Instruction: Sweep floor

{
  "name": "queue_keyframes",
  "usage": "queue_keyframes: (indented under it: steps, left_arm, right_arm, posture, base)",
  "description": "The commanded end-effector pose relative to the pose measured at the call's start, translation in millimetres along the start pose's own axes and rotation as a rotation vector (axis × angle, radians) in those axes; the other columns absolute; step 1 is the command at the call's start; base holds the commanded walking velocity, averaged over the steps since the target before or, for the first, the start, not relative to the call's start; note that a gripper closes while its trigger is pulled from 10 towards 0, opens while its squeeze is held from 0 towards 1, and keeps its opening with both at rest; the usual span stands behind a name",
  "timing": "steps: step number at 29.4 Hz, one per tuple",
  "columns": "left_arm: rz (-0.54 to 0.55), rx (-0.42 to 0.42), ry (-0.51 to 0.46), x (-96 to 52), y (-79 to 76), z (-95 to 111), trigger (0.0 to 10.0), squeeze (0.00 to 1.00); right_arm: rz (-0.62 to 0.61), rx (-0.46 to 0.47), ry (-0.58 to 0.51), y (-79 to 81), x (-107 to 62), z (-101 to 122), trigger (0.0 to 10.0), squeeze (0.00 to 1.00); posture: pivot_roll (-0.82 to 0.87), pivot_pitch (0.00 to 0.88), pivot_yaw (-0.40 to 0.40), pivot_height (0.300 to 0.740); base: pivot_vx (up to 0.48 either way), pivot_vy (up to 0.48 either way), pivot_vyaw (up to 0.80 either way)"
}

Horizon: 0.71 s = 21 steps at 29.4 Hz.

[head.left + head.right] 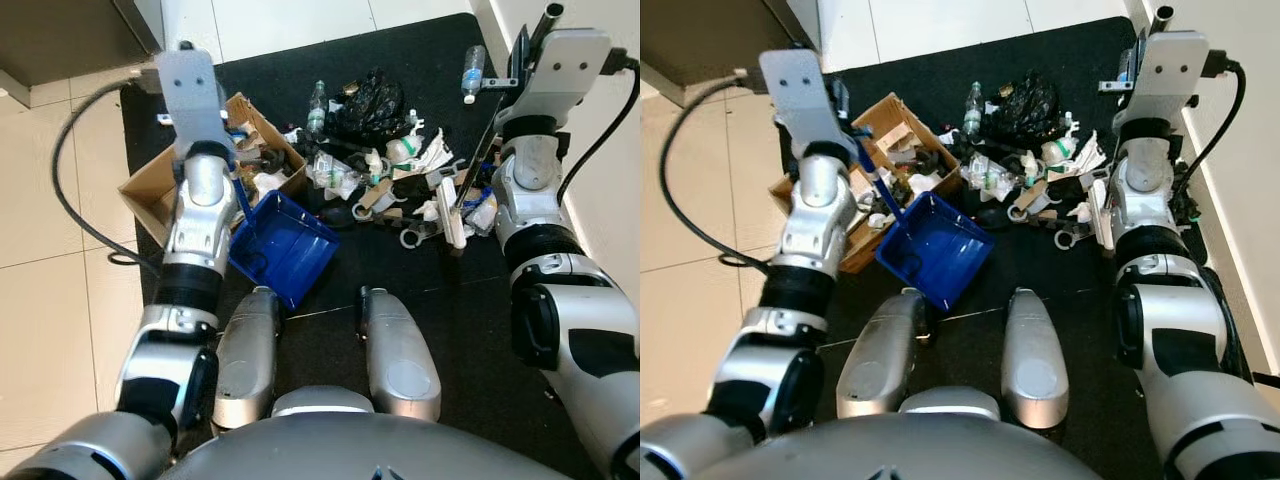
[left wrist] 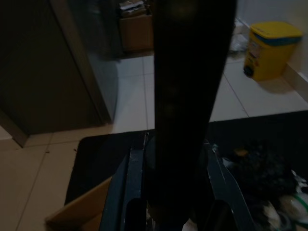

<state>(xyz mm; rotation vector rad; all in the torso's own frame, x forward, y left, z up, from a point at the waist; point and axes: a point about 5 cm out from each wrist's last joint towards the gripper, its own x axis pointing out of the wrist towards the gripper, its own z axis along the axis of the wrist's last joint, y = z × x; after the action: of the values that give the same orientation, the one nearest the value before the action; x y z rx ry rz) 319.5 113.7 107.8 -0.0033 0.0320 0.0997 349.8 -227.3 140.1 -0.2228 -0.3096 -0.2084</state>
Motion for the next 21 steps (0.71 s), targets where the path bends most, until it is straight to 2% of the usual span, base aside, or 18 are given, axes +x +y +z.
queue_keyframes:
  steps: [1, 3, 8, 10, 15, 19, 21]
  left_arm:
    - [-0.038, -0.07, 0.207, -15.6, -11.4, -39.4, 10.0, 0.0]
    - [-0.061, -0.113, 0.213, -14.1, -21.4, -36.7, 10.0, 0.0]
    - [-0.081, -0.115, 0.191, -8.3, -25.5, -28.3, 10.0, 0.0]
    - [-0.082, -0.126, 0.19, -6.4, -26.0, -26.0, 10.0, 0.0]
    - [-0.055, -0.086, 0.242, -3.4, -21.6, -25.6, 10.0, 0.0]
    - [-0.098, -0.132, 0.259, -7.8, -25.2, -22.7, 10.0, 0.0]
    - [-0.243, -0.138, 0.187, -12.2, -39.8, -7.2, 10.0, 0.0]
  right_arm:
    - [-0.008, 0.0, -0.036, -1.4, -0.1, 3.6, 10.0, 0.0]
    - [-0.011, 0.005, -0.037, -1.4, -2.4, 2.2, 10.0, 0.0]
    - [-0.013, 0.004, -0.035, -2.7, -4.4, 0.7, 10.0, 0.0]
    - [-0.014, 0.004, -0.034, -3.5, -4.8, 0.4, 10.0, 0.0]
    - [-0.031, -0.005, -0.032, -9.5, -4.5, -0.3, 10.0, 0.0]
    - [-0.039, -0.007, -0.037, -12.1, -3.8, 0.5, 10.0, 0.0]
    - [-0.043, -0.007, -0.042, -13.3, -3.1, 1.6, 10.0, 0.0]
  posture:
    - [0.1, 0.227, 0.065, 0.74]
    - [0.09, 0.214, 0.065, 0.74]
    - [0.08, 0.2, 0.065, 0.74]
    - [0.08, 0.197, 0.065, 0.74]
    - [0.08, 0.175, 0.069, 0.74]
    - [0.07, 0.167, 0.071, 0.74]
    - [0.08, 0.163, 0.07, 0.74]
  base:
    - [0.0, 0.0, 0.0]
    - [0.0, 0.0, 0.0]
    - [0.0, 0.0, 0.0]
    - [0.0, 0.0, 0.0]
    - [0.0, 0.0, 0.0]
    - [0.0, 0.0, 0.0]
    - [0.0, 0.0, 0.0]
